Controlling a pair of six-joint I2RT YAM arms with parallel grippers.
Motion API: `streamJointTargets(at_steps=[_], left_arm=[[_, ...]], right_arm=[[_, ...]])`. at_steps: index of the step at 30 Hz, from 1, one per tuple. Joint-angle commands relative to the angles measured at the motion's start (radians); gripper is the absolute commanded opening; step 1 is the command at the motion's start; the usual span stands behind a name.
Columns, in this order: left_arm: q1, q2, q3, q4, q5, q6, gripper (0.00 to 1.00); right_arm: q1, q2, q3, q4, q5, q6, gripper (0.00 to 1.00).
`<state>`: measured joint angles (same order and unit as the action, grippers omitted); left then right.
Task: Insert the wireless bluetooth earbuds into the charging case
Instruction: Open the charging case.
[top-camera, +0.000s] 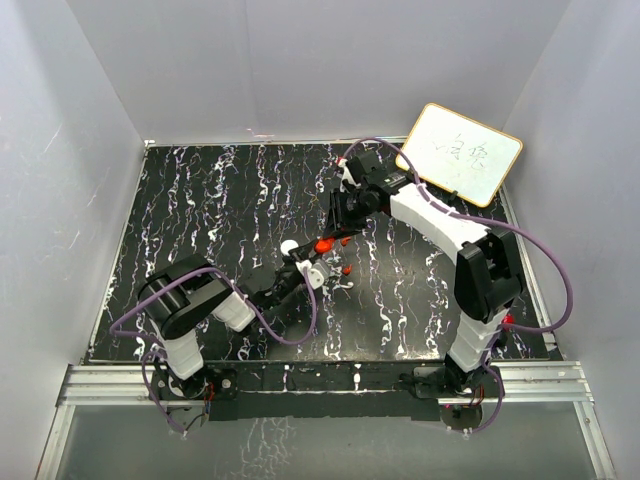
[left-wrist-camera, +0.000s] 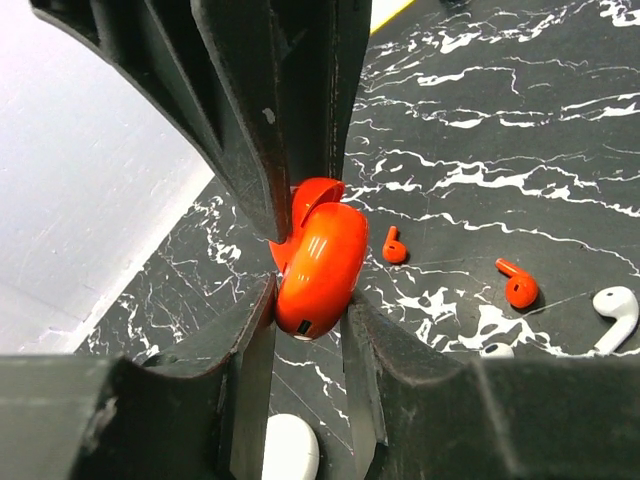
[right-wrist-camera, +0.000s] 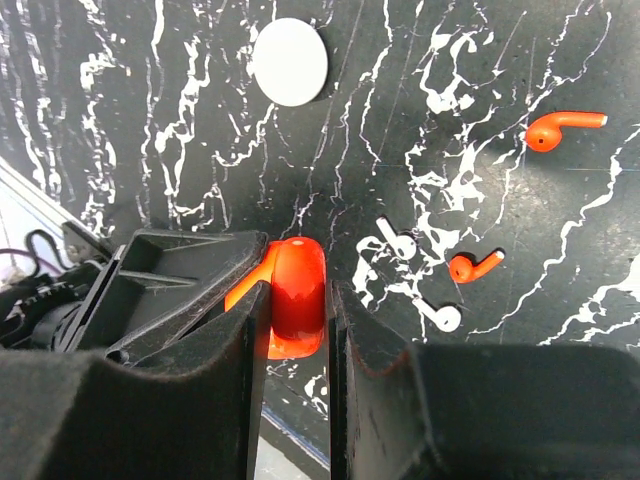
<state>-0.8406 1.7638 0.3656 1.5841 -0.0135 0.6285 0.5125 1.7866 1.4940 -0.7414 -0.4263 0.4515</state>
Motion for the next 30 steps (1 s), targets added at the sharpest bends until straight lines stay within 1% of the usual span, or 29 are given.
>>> streamJointTargets(at_steps=[1, 12, 28, 30], left_arm=[[0.001, 0.010, 0.024, 0.154, 0.019, -0.003, 0.00], [0.001, 0.039, 0.044, 0.156, 0.024, 0.002, 0.00], [0.001, 0.051, 0.062, 0.143, 0.058, 0.005, 0.00], [0.002, 0.052, 0.062, 0.140, 0.062, 0.003, 0.00]], right_arm=[[0.027, 0.029, 0.072, -0.063, 0.093, -0.072, 0.00], [0.083, 0.082, 0.178, -0.156, 0.208, -0.128, 0.00], [0.136, 0.135, 0.262, -0.235, 0.280, -0.195, 0.00], [0.138, 0.130, 0.263, -0.225, 0.278, -0.195, 0.02]])
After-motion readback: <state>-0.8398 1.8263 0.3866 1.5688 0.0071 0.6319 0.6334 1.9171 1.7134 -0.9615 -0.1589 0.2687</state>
